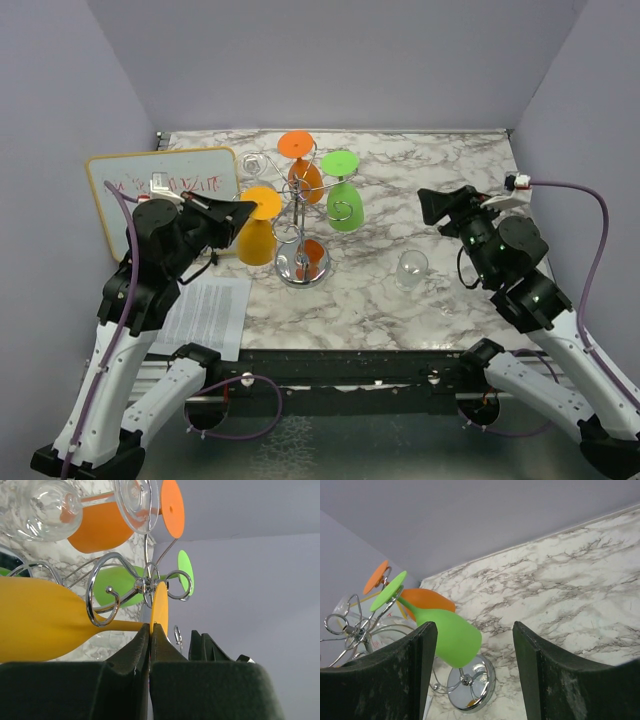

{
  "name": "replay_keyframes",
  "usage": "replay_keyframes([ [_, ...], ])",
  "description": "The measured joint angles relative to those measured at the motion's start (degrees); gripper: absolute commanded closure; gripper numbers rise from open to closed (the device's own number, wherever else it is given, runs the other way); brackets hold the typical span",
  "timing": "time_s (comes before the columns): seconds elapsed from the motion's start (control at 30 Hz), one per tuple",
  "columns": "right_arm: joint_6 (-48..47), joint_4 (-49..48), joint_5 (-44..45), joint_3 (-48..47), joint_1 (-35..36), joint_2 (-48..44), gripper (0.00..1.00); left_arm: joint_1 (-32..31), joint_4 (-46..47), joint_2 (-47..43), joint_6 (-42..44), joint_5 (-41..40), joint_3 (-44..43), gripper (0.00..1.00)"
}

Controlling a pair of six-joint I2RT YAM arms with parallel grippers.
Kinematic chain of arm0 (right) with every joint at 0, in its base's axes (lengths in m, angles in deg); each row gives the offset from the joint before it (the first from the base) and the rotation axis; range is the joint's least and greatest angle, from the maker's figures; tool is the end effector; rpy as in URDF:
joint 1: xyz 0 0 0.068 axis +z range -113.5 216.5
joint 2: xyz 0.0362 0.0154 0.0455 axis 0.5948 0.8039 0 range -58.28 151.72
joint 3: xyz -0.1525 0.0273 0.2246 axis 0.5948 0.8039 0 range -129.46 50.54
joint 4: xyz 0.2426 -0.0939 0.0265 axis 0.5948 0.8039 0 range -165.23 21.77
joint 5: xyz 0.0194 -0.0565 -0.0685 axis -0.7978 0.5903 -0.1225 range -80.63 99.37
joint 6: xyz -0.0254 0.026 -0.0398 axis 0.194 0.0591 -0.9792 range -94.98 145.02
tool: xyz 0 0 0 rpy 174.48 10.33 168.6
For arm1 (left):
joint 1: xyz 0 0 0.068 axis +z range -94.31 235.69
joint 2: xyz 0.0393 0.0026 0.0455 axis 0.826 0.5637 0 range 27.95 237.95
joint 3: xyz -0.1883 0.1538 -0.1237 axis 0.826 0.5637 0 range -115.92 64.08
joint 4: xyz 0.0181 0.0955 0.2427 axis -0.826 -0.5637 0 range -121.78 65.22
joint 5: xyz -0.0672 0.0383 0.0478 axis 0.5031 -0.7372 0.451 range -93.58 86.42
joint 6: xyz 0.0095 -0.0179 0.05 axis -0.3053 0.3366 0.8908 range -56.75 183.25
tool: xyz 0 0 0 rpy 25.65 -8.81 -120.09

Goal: Place the wine glass upside down on the wine glass rack

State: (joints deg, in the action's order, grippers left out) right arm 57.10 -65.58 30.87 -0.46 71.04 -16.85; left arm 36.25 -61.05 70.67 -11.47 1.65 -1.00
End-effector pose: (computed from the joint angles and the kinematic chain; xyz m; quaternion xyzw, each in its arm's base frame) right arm 0.1397 0.0805 0.3880 0.1168 0.6979 0.2710 0.6526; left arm 0.1272 -0.0484 0.4149 -0.3400 0.7100 -0.4753 0.3929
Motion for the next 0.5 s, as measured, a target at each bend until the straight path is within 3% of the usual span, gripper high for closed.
replay_keyframes([
  [0.5, 2.38, 0.44, 1.29, 1.70, 0.00, -2.89, 0.34, 0.00, 7.21, 1.20, 3.54, -2.58, 4.07, 1.00],
])
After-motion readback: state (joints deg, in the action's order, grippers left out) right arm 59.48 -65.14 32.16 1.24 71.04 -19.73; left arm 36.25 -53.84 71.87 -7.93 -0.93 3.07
